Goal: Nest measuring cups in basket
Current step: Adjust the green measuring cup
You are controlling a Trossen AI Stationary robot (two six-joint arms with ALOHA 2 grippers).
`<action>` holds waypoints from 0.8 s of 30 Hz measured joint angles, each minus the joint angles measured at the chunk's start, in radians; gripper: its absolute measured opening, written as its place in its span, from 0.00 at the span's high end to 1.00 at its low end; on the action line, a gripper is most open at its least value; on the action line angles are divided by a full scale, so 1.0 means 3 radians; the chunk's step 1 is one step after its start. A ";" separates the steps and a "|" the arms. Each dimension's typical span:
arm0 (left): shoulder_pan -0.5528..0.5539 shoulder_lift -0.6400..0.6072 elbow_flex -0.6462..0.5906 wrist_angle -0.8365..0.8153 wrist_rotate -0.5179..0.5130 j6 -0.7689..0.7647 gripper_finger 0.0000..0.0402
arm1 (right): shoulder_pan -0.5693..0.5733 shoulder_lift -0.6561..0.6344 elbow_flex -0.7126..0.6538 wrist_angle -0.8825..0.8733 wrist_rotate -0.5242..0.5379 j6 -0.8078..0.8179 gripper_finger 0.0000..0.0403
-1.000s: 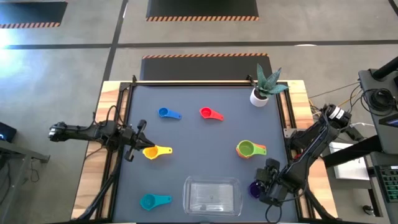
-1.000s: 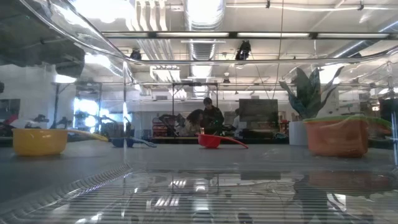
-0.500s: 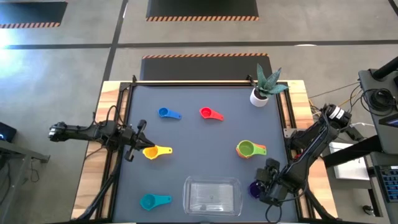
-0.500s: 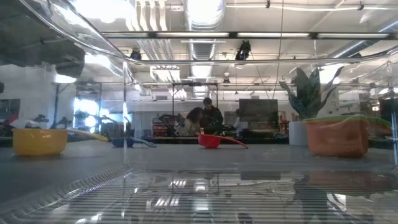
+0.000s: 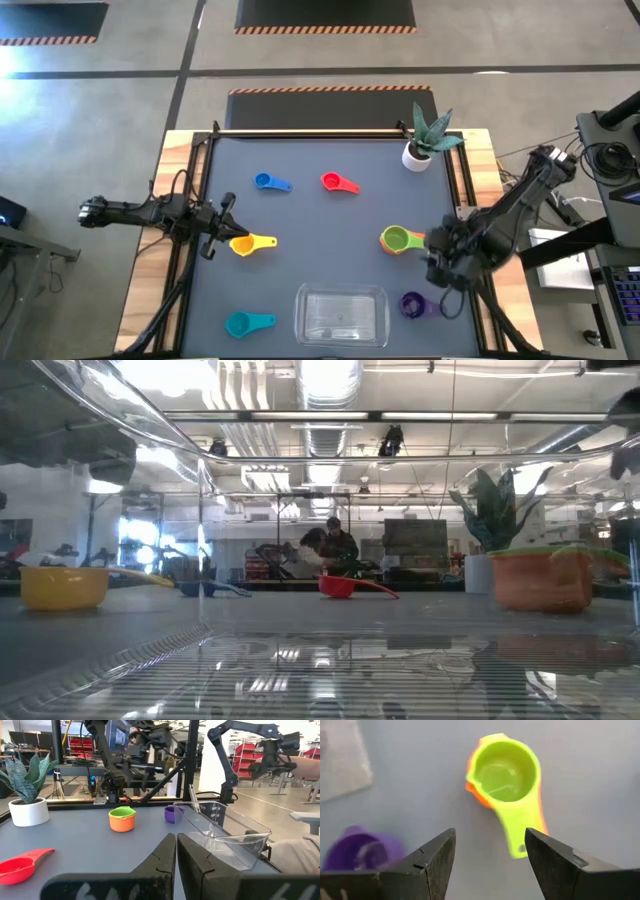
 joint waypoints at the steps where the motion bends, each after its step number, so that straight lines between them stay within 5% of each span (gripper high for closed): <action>1: -0.0001 0.0000 0.0001 0.0001 0.0001 0.0000 1.00 | -0.0073 -0.0060 -0.0062 0.0009 -0.0037 -0.0085 0.44; 24: 0.0000 0.0000 0.0000 0.0000 0.0001 0.0000 1.00 | -0.1198 -0.0451 -0.0771 0.0016 -0.0199 -0.0900 0.44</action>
